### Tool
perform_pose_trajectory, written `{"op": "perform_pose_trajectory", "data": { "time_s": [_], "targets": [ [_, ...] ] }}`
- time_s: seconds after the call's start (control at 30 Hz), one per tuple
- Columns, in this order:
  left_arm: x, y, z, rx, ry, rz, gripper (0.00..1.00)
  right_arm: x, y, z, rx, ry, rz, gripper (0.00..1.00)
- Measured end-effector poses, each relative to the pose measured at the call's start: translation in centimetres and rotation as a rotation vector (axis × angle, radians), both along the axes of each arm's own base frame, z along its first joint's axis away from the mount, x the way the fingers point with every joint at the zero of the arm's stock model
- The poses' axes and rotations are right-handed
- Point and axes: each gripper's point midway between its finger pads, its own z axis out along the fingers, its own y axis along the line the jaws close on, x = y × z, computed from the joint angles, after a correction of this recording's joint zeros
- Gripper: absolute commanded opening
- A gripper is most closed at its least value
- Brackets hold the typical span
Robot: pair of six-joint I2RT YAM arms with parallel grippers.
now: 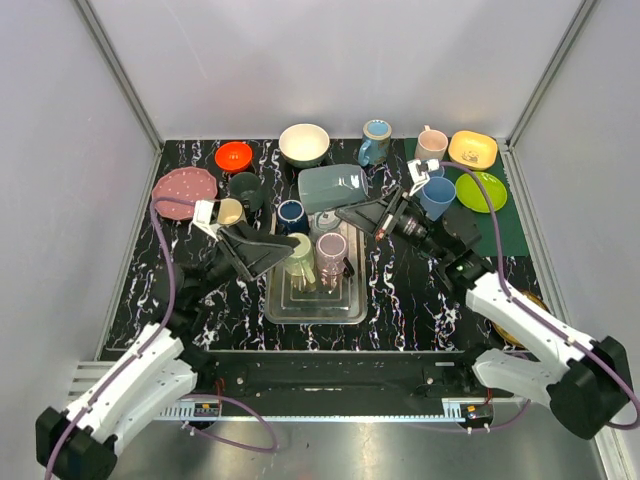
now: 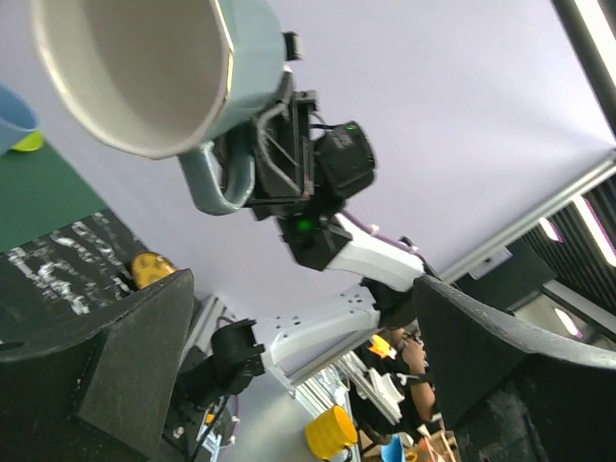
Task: Turn the mug right side up
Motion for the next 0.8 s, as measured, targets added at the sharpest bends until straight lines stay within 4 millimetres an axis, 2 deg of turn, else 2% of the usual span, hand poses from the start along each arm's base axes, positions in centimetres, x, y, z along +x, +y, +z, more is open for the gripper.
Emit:
{"op": "perform_pose_trajectory", "data": {
  "time_s": [0.13,0.37,0.5,0.6,0.73,0.8],
  "targets": [
    [-0.1,-1.3,1.3,-0.055,-0.045,-0.058,0.93,0.4,0.5,1.2,0.100,0.012,0.054,0.00],
    [1.7,-3.2,1.3,-0.049,-0.020,-0.086,0.89,-0.6,0.7,2.1,0.134,-0.011,0.115,0.00],
    [2.8,-4.1,2.3,-0.064,-0.023,-0.099,0.83,-1.0,0.9,1.9,0.121,-0.014,0.135,0.00],
    [3.6,-5.0,2.6,-0.067,-0.008,-0.114,0.75,-1.2,0.6,2.1,0.113,-0.034,0.129,0.00],
    [4.1,-6.5,3.2,-0.066,0.000,-0.147,0.57,-1.3,-0.1,2.8,0.112,-0.079,0.098,0.00],
    [4.1,-7.1,3.5,-0.069,-0.002,-0.162,0.54,-1.5,-0.4,3.2,0.110,-0.105,0.090,0.00]
  ]
}}
